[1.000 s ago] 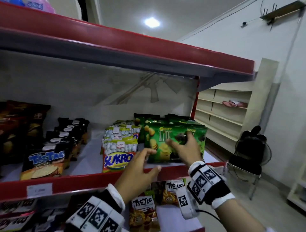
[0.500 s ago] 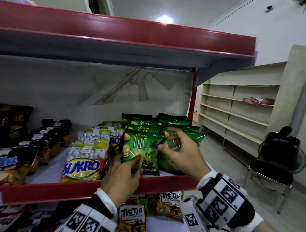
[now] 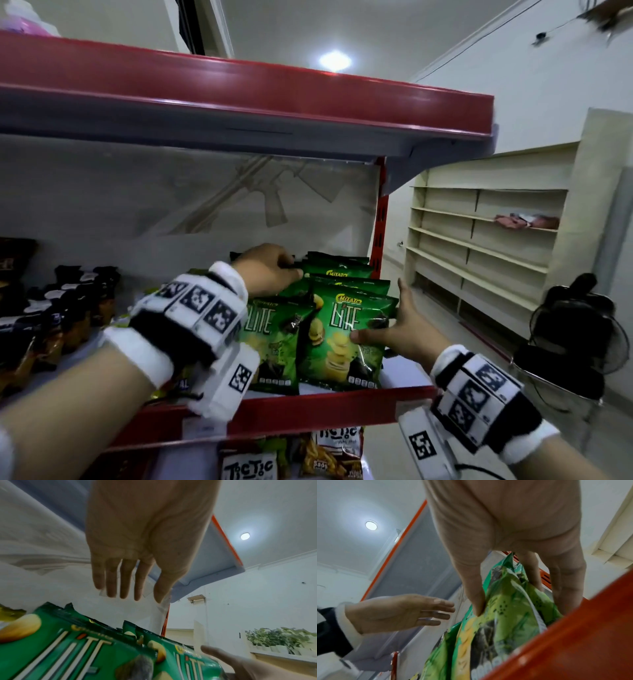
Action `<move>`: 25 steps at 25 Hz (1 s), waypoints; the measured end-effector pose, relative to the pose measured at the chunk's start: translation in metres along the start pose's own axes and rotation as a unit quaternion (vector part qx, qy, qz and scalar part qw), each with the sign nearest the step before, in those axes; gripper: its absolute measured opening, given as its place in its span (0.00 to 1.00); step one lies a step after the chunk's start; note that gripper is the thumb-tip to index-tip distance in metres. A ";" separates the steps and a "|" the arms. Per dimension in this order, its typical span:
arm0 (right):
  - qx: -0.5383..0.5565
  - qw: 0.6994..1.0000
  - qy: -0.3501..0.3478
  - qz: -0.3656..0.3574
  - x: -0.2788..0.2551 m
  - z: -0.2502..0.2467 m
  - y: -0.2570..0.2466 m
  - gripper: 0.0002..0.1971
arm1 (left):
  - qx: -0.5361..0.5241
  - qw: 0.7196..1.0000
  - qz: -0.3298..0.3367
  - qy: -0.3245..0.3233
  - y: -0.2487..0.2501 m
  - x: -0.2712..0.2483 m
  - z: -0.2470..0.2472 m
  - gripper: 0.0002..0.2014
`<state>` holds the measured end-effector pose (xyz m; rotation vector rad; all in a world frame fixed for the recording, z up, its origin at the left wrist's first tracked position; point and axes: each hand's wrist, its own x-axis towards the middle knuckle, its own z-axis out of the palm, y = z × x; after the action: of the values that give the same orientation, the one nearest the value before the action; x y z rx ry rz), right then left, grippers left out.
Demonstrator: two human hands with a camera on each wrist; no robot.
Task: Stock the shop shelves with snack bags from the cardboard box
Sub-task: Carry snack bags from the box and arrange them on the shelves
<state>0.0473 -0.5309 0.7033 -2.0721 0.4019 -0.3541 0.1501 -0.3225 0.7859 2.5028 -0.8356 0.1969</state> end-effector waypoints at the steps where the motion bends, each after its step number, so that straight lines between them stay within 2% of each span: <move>1: 0.007 1.000 -0.006 0.007 0.005 -0.004 -0.002 0.69 | 0.022 0.999 0.009 -0.029 0.007 0.013 -0.001 0.19; 3: 0.025 0.999 -0.022 0.017 0.013 -0.014 -0.004 0.67 | 0.108 0.989 0.013 -0.095 0.017 0.034 0.003 0.21; 5: 0.036 0.999 -0.033 0.018 0.016 -0.022 -0.004 0.66 | 0.178 0.976 0.002 -0.127 0.024 0.050 0.013 0.24; 11: 0.036 0.998 -0.045 -0.005 0.015 -0.031 0.007 0.63 | 0.152 0.982 0.029 -0.106 0.036 0.081 0.040 0.24; 14: 0.048 0.997 -0.056 -0.010 0.017 -0.032 0.012 0.60 | 0.153 0.985 0.045 -0.071 0.032 0.095 0.046 0.19; 17: 0.055 0.996 -0.066 -0.017 0.018 -0.032 0.016 0.58 | 0.143 0.988 0.032 -0.057 0.029 0.103 0.045 0.16; 21: 0.054 0.996 -0.062 -0.031 0.021 -0.032 0.017 0.59 | 0.113 0.993 0.027 -0.004 0.031 0.109 0.047 0.13; 25: 0.036 0.997 -0.060 -0.039 0.026 -0.029 0.012 0.57 | 0.147 0.988 0.001 -0.037 0.036 0.120 0.051 0.17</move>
<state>0.0578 -0.5695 0.7097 -2.0309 0.2342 -0.2841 0.2243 -0.4356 0.7897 2.7988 -0.8959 0.2436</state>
